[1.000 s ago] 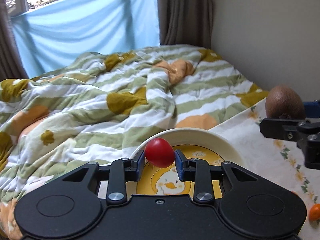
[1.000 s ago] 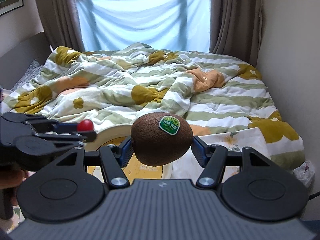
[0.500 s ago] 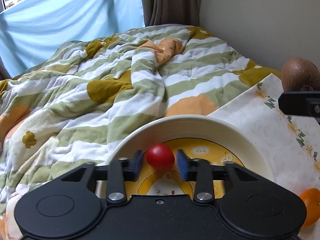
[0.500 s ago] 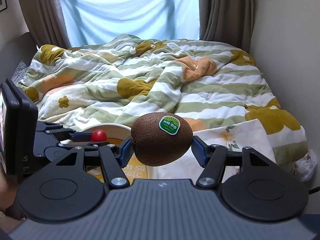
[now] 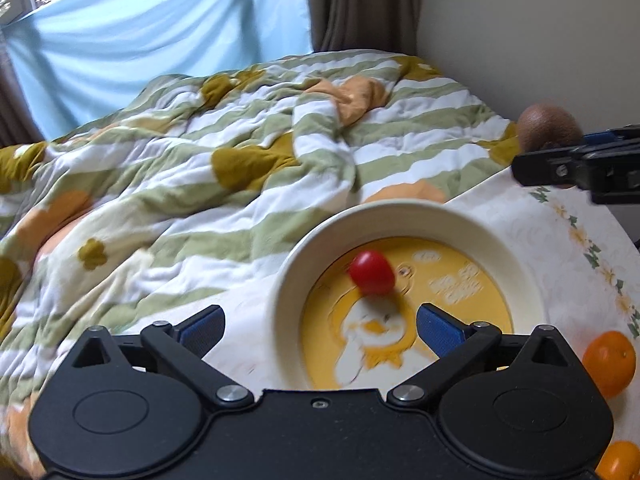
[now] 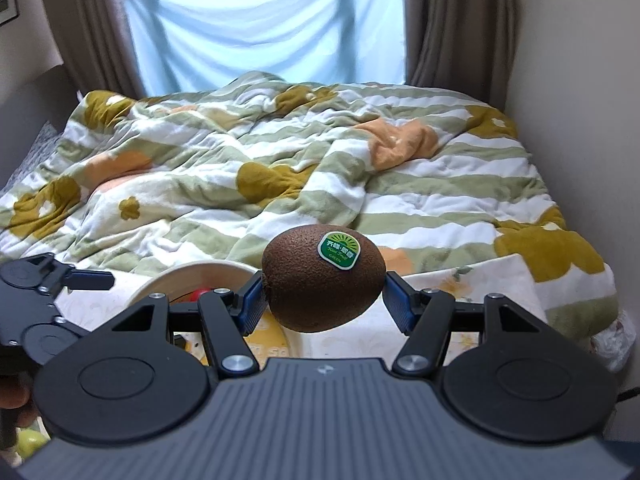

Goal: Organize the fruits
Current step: 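Release the tomato into the bowl with the left gripper while the right releases the kiwi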

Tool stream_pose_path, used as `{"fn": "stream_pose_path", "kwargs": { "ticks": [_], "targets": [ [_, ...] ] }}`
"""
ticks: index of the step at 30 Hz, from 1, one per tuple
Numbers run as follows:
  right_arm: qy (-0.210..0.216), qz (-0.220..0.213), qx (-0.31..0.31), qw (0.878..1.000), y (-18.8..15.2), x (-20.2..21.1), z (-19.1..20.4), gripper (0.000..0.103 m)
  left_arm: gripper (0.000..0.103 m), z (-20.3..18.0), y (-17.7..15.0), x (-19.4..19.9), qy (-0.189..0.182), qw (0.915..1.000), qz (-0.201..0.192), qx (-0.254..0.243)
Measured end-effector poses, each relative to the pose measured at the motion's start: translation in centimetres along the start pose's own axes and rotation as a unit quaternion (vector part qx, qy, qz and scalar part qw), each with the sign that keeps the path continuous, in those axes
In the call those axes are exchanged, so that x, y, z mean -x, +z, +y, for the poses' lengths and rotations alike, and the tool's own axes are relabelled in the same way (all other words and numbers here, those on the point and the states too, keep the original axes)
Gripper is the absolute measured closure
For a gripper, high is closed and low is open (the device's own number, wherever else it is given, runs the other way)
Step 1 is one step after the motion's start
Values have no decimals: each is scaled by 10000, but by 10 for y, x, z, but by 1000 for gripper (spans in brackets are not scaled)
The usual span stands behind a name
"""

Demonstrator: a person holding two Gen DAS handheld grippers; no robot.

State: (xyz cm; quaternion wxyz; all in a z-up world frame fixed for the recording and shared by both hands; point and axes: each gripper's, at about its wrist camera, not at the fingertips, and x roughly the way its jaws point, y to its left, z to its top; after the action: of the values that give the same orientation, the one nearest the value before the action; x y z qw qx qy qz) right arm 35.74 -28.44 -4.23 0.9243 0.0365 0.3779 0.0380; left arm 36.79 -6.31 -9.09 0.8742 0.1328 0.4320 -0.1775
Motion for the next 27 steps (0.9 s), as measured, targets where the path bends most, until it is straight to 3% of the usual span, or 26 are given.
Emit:
{"fn": "stream_pose_path", "kwargs": {
  "ticks": [14,27],
  "targets": [
    [487,307,1253,9904,-32,-57,65,26,0,36,-30,36,468,9974,49,537],
    [159,377,1791,9830,-54,-83,81,25,0,42,-48,50,529,9964,-138,640]
  ]
}}
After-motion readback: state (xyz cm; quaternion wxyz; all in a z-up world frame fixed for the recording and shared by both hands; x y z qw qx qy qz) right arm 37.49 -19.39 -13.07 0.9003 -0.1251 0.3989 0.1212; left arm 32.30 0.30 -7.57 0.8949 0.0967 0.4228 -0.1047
